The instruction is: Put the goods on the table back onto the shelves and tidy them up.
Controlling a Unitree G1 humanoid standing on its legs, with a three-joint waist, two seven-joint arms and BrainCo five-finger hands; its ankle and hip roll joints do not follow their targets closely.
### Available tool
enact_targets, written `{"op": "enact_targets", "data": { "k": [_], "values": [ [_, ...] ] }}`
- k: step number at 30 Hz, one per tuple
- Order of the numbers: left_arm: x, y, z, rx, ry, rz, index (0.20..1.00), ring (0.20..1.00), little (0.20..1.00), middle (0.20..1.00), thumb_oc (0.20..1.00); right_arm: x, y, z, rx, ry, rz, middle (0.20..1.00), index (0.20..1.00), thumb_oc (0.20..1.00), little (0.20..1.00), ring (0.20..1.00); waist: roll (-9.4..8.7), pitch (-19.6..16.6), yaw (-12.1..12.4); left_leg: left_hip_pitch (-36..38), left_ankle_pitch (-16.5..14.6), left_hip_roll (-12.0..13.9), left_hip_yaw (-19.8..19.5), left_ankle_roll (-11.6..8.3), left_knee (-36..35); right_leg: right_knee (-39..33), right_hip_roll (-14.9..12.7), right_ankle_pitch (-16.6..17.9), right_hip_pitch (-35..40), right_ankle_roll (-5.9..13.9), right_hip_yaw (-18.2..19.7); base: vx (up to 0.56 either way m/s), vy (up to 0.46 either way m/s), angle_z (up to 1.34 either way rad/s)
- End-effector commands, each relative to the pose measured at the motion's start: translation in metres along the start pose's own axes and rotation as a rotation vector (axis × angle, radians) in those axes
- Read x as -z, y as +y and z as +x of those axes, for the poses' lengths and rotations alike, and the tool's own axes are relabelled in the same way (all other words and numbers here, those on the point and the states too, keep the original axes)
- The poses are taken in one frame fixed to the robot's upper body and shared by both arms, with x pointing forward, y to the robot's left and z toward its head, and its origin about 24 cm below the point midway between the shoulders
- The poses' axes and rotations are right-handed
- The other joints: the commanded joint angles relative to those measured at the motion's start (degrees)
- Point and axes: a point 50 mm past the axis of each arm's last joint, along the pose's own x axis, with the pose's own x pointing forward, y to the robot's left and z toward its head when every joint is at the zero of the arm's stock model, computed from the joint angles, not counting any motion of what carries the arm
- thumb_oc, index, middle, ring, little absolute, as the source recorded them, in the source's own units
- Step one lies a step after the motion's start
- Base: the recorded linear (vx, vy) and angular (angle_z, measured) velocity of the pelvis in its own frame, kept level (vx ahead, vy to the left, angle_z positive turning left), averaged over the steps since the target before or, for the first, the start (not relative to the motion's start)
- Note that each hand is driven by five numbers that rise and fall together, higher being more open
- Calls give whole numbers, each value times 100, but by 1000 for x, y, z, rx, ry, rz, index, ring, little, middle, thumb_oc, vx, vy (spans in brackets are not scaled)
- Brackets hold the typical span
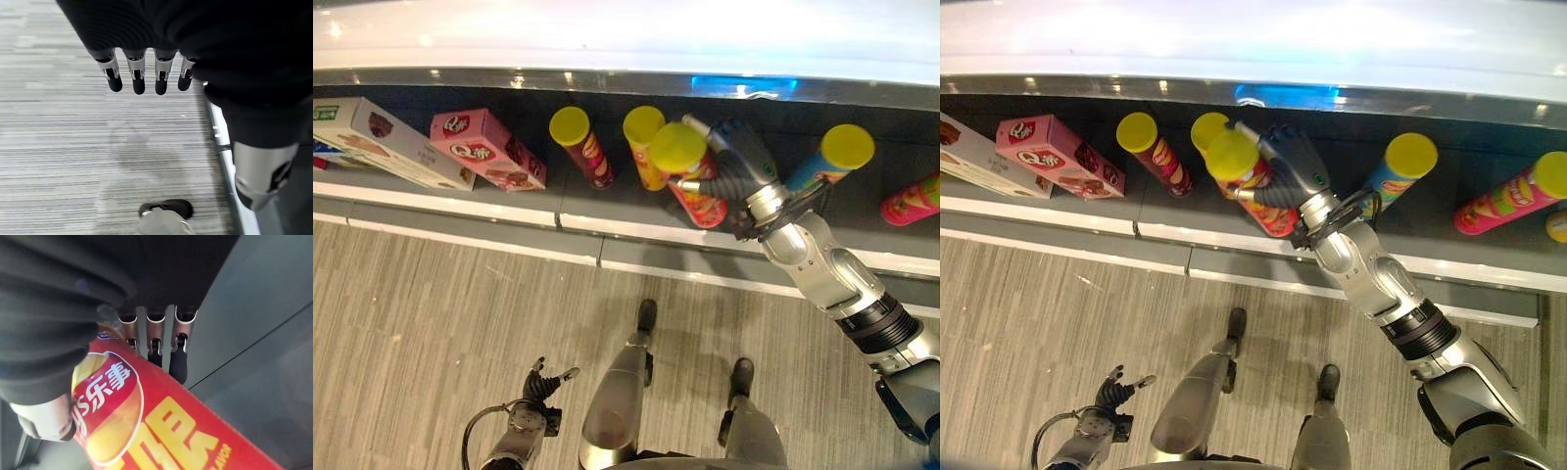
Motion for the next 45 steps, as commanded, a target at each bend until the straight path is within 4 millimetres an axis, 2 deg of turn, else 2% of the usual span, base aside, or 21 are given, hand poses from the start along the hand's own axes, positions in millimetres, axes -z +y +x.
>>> {"op": "enact_targets", "data": {
  "k": [1,8,19,29,45],
  "values": [
    [-1,8,1,-25,-23,62,1000,1000,1000,1000,1000,-17,-28,16,235,-73,51,200,200,200,200,200,-108,-378,111,-192,-863,796,127,-457,830,661,-500,-168,-627,413,157,0,0,0],
    [-7,5,1,-24,-50,61,1000,1000,1000,1000,1000,-8,-31,14,289,-13,66,200,200,200,200,200,-105,-337,80,-314,-864,809,177,-437,865,571,-519,-79,-721,431,119,-3,16,-3],
    [-10,-3,-1,-14,-68,57,1000,1000,1000,1000,1000,16,-24,-9,354,148,62,200,200,200,200,200,-32,-223,-14,-575,-902,783,186,-462,1026,563,-554,-53,-838,447,119,3,3,-1],
    [-20,-7,-1,1,-121,71,1000,1000,1000,1000,1000,28,-20,-11,384,209,37,200,200,200,200,200,27,-97,-8,-956,-1009,772,188,-431,1322,533,-593,5,-994,472,81,3,12,2],
    [-31,-14,-2,19,-168,53,1000,1000,1000,1000,1000,39,-43,-5,549,236,-88,200,200,200,200,200,89,-81,81,-1390,-1036,715,167,-411,1426,336,-633,194,-1140,472,-58,0,9,2]
  ]
}}
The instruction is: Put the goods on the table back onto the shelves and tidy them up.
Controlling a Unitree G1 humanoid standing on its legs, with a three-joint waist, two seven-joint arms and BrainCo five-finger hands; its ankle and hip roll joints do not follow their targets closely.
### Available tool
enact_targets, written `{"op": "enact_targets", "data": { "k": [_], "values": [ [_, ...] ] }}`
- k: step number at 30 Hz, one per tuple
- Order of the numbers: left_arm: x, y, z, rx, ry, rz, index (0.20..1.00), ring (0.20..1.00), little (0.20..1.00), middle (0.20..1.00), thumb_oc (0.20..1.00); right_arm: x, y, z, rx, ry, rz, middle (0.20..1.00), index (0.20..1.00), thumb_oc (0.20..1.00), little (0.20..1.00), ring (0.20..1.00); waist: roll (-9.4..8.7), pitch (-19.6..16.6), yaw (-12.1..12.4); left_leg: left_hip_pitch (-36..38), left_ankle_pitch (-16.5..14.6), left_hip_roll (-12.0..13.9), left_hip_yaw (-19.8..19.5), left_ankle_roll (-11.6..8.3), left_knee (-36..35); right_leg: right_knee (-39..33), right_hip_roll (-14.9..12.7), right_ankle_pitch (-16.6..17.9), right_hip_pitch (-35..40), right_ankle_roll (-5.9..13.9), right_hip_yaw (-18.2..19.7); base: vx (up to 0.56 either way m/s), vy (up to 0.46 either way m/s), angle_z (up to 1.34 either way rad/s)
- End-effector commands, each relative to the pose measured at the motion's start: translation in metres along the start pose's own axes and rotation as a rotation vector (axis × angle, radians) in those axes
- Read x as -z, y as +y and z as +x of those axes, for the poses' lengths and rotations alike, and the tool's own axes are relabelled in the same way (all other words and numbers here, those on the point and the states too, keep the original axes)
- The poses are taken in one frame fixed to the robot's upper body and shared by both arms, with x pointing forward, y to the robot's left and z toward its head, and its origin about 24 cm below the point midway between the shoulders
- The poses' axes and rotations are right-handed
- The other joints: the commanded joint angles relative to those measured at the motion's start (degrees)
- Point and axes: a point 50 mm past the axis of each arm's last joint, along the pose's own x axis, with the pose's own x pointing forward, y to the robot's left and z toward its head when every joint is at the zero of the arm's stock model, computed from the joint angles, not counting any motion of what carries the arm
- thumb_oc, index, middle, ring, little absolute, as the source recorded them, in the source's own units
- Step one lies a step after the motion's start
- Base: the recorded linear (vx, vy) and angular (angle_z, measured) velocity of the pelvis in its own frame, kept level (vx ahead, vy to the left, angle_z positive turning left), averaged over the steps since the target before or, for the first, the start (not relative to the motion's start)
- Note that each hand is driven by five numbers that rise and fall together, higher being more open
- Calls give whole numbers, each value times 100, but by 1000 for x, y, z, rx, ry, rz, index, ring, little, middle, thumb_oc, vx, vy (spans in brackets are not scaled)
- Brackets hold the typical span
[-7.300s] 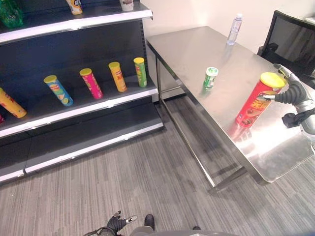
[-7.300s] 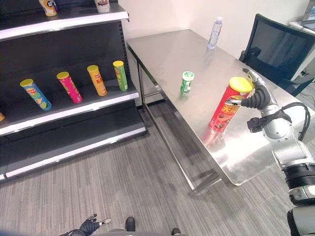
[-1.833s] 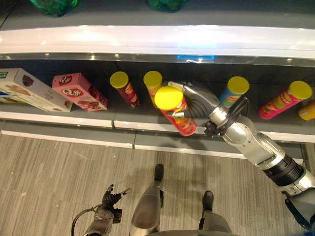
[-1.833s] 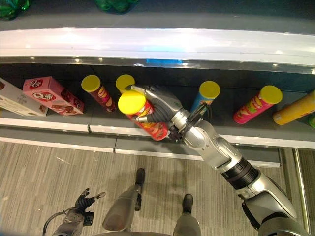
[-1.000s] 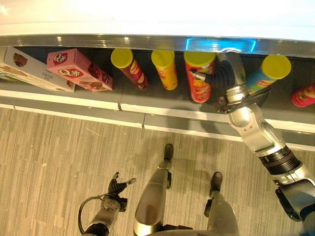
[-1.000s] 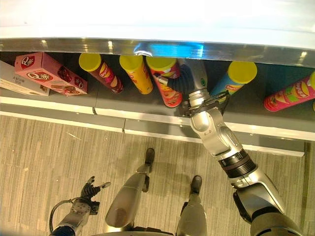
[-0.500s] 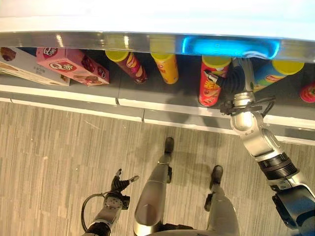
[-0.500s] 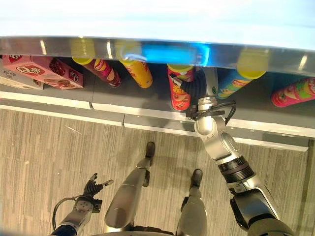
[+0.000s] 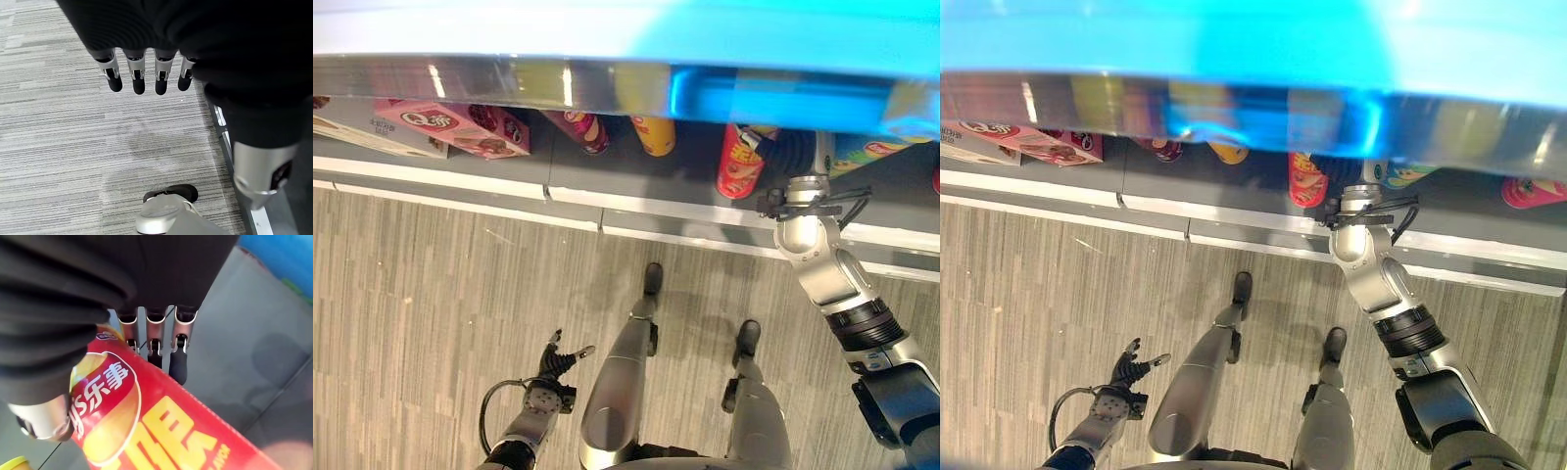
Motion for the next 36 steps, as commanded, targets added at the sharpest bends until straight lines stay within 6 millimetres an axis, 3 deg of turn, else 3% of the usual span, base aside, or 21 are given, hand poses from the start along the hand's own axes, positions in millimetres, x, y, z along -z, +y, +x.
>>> {"op": "enact_targets", "data": {
  "k": [1,7,19,36],
  "values": [
    [6,2,-4,-16,-5,30,1000,1000,1000,1000,1000,-8,-20,17,170,-70,-44,200,200,200,200,200,50,-310,67,-431,-1038,727,90,-414,1208,303,-605,210,-317,436,3,2,18,5],
    [-3,0,-1,-17,-34,30,1000,1000,1000,1000,1000,-12,-21,22,213,-92,-65,200,200,200,200,200,67,-347,81,-546,-1052,704,70,-398,1248,281,-622,240,-379,436,-17,-9,16,5],
    [-7,-6,1,-15,-32,14,1000,1000,1000,1000,1000,-19,-4,15,152,-104,-52,200,200,200,200,200,74,-394,49,-576,-1041,674,75,-393,1236,294,-618,235,-417,436,-20,-1,2,0],
    [-9,-9,1,-13,-41,20,1000,1000,1000,1000,1000,-15,1,15,159,-85,-86,200,200,200,200,200,105,-367,34,-610,-1111,656,82,-390,1315,349,-604,180,-439,436,-21,0,0,0]
  ]
}}
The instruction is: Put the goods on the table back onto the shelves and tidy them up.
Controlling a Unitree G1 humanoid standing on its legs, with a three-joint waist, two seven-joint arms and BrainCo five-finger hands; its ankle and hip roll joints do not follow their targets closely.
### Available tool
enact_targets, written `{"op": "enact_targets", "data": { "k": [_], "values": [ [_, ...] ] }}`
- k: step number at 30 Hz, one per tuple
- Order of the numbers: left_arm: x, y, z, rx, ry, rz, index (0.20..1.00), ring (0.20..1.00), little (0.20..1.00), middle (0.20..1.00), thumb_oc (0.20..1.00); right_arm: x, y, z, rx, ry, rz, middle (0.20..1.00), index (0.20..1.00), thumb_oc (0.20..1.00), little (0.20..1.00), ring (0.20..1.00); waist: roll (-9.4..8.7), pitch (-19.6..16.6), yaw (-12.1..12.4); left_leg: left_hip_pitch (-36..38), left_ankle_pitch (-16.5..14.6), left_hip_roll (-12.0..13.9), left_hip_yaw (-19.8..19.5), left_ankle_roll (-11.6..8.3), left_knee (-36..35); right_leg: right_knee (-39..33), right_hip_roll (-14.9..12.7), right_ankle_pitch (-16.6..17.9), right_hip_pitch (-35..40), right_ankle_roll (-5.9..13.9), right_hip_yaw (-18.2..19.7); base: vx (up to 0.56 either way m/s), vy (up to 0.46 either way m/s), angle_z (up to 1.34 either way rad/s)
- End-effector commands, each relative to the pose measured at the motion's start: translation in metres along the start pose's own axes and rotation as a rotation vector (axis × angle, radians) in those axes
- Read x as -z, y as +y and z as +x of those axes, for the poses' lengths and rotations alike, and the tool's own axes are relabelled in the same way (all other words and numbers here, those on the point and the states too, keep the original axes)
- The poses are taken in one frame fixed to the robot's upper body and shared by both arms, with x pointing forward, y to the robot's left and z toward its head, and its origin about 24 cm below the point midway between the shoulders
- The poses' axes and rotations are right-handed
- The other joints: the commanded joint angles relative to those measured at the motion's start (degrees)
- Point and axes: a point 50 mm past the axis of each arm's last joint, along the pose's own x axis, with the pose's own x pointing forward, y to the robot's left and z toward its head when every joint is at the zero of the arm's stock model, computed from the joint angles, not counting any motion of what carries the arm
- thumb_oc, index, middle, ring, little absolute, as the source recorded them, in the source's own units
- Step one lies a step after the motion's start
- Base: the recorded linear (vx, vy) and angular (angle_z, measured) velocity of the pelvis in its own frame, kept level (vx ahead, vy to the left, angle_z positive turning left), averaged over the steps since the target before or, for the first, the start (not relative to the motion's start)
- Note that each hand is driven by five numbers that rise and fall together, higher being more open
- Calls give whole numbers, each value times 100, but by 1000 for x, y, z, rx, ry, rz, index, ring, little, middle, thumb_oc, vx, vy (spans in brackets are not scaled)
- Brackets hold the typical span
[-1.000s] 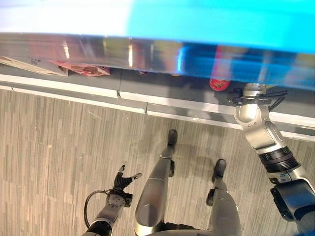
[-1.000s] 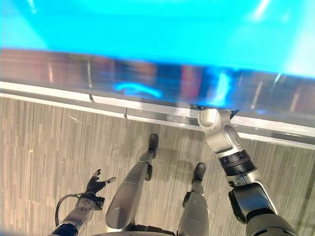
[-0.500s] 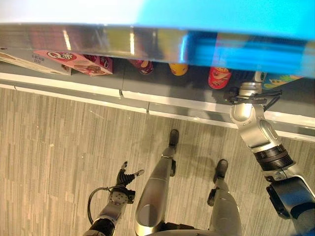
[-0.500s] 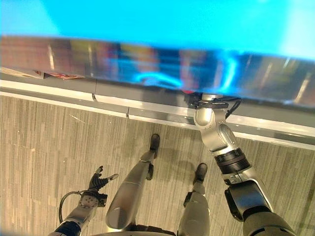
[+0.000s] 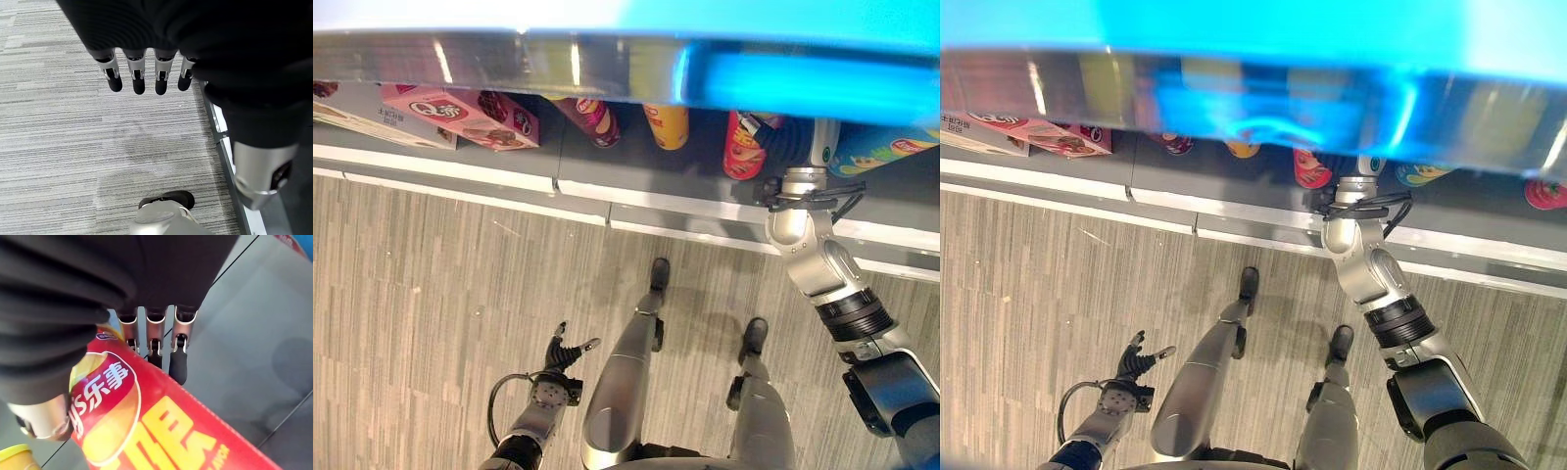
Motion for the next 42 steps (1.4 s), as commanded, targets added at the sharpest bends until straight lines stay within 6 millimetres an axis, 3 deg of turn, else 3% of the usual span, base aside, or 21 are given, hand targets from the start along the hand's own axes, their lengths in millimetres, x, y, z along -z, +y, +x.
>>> {"op": "enact_targets", "data": {
  "k": [1,18,19,20,23,42],
  "values": [
    [3,-1,0,4,-3,41,1000,1000,1000,1000,1000,-3,-4,7,59,-45,-31,200,200,200,200,200,-25,-362,35,-335,-1059,710,64,-382,1079,249,-546,192,-280,406,50,0,0,0],
    [0,1,1,-4,-10,37,1000,1000,1000,1000,1000,0,-13,13,111,-37,-30,200,200,200,200,200,-19,-331,28,-403,-1109,712,21,-380,1161,361,-526,102,-322,406,53,0,0,0],
    [0,1,1,-4,-8,38,1000,1000,1000,1000,1000,0,-13,12,111,-36,-25,241,241,241,241,241,-22,-326,22,-403,-1111,712,23,-380,1166,379,-522,90,-329,406,60,0,0,0],
    [0,1,1,-6,-4,37,1000,1000,1000,1000,1000,0,-12,10,102,-33,-16,536,536,536,536,536,-38,-321,9,-392,-1107,722,22,-383,1160,405,-510,70,-335,406,62,-30,-12,0],
    [1,1,1,-7,-1,37,1000,1000,1000,1000,1000,-2,-13,7,101,-32,-3,1000,1000,1000,1000,1000,-52,-303,-13,-361,-1088,735,16,-380,1121,438,-497,50,-342,406,65,0,0,0],
    [6,1,1,-19,32,37,1000,1000,1000,1000,1000,-5,-17,-16,43,-43,51,1000,1000,1000,1000,1000,-223,-466,-156,118,-1004,821,25,-413,882,463,-468,-43,-6,406,22,0,0,0]
  ]
}}
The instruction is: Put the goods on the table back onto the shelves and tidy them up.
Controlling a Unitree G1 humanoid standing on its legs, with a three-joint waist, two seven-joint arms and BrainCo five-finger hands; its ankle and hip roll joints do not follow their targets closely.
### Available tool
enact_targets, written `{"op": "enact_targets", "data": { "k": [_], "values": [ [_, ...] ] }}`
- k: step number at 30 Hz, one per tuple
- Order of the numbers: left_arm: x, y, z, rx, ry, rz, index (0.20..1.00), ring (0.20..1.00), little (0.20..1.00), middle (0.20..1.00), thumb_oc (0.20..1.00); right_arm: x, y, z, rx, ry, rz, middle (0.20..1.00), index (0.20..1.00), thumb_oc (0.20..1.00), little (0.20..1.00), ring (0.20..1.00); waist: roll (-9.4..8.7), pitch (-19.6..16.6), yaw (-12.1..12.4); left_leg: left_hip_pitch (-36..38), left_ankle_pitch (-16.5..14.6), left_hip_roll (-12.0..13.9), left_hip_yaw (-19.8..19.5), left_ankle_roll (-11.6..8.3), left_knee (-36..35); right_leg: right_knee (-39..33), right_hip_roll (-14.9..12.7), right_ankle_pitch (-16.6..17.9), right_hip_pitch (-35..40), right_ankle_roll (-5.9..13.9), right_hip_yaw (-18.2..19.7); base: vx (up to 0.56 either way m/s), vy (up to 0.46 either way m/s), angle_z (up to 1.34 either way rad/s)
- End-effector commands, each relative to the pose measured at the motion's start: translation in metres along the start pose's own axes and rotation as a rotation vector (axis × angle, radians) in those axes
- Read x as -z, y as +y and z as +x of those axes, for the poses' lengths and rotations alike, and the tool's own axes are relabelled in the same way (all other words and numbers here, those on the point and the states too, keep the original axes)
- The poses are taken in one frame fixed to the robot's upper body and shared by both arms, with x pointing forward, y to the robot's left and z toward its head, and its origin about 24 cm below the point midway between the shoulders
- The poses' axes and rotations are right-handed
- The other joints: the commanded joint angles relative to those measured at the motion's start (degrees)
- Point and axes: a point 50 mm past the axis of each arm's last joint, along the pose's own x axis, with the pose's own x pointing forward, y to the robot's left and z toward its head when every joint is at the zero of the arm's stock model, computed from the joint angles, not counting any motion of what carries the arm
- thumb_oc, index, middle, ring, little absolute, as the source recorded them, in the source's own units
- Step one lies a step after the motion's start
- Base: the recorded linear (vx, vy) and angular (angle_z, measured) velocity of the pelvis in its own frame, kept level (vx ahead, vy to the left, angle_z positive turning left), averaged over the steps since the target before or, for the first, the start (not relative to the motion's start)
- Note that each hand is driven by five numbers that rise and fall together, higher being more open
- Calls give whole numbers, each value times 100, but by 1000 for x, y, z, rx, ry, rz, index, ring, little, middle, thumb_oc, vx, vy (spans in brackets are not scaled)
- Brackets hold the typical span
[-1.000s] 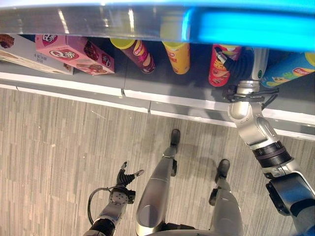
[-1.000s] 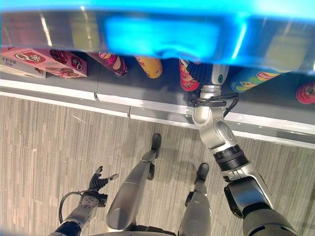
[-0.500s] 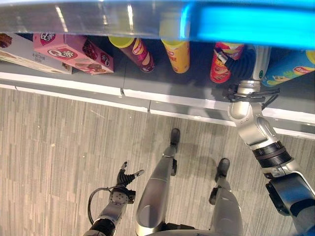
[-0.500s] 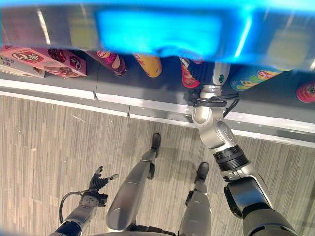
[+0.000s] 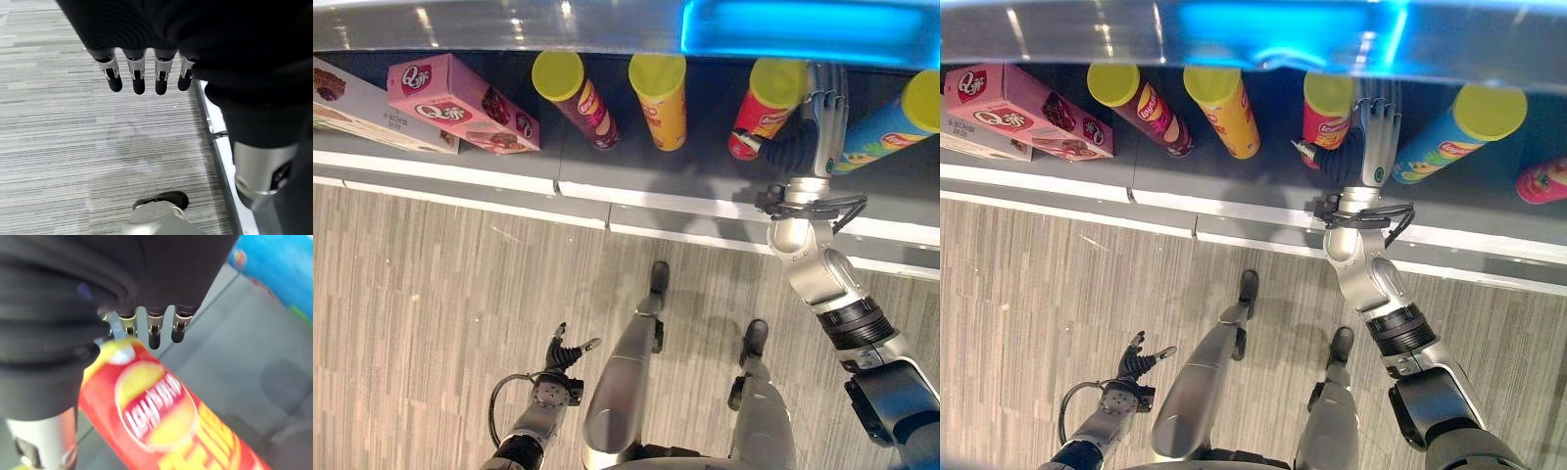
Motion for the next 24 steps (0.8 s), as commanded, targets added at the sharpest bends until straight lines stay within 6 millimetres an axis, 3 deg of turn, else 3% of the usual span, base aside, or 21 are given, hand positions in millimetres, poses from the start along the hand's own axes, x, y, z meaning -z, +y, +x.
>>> {"op": "enact_targets", "data": {
  "k": [1,10,11,17,21,24],
  "values": [
    [6,3,1,-14,25,41,1000,1000,1000,1000,1000,-9,-15,-1,44,-67,45,1000,1000,1000,1000,1000,-209,-449,40,-105,-987,807,28,-426,829,357,-474,-44,-205,369,19,0,0,0],
    [23,8,-1,-25,102,58,1000,1000,1000,1000,1000,-8,-21,2,29,-77,62,1000,1000,1000,1000,1000,-400,-824,16,605,-726,861,103,-496,59,31,-331,87,141,369,-55,34,-9,0],
    [41,12,-5,-40,186,73,1000,1000,1000,1000,1000,-6,-23,-4,-7,-71,82,1000,1000,1000,1000,1000,-501,-1051,-43,967,-594,883,189,-537,-340,-119,-266,175,295,369,-102,143,-27,10],
    [69,16,-15,-71,332,33,1000,1000,1000,1000,1000,9,-37,-29,-104,-25,81,1000,1000,1000,1000,1000,-741,-1641,-222,1780,-359,1004,428,-604,-1047,-309,-151,191,714,369,-192,141,-24,3],
    [77,16,-19,-63,368,46,1000,1000,1000,1000,1000,10,-48,-36,-113,-17,93,1000,1000,1000,1000,1000,-747,-1779,-302,1981,-368,1039,515,-606,-1142,-295,-138,152,790,369,-165,65,-4,-16],
    [82,17,-21,-65,393,38,1000,1000,1000,1000,1000,12,-44,-49,-174,74,257,1000,1000,1000,1000,1000,-765,-1871,-404,2114,-388,1072,587,-599,-1179,-290,-131,147,792,369,-84,25,3,-12]
  ]
}}
